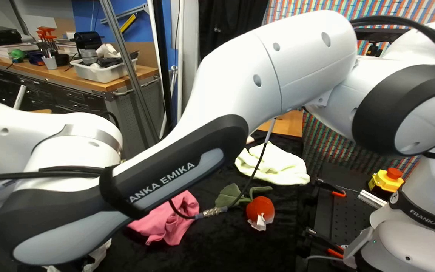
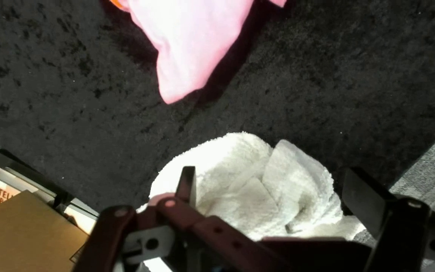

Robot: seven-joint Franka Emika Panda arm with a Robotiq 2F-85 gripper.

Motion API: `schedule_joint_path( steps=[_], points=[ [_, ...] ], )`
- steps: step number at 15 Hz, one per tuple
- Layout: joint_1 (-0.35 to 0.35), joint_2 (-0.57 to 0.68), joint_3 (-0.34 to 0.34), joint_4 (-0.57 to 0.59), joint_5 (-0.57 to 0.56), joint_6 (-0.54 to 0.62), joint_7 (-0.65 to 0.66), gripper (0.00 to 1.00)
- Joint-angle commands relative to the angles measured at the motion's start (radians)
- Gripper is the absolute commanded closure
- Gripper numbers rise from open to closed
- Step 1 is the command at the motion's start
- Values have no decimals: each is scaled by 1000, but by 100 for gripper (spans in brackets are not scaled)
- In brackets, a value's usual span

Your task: Pile up all the objects on the table

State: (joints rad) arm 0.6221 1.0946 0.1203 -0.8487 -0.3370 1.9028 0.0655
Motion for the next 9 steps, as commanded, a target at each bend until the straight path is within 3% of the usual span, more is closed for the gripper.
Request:
schedule_joint_path(
  steps=[1,9],
  points=[
    [-12,-12,10,13,18,-44,-9,0],
    [-33,-30,10,-18,14,-63,-2,0]
  ],
)
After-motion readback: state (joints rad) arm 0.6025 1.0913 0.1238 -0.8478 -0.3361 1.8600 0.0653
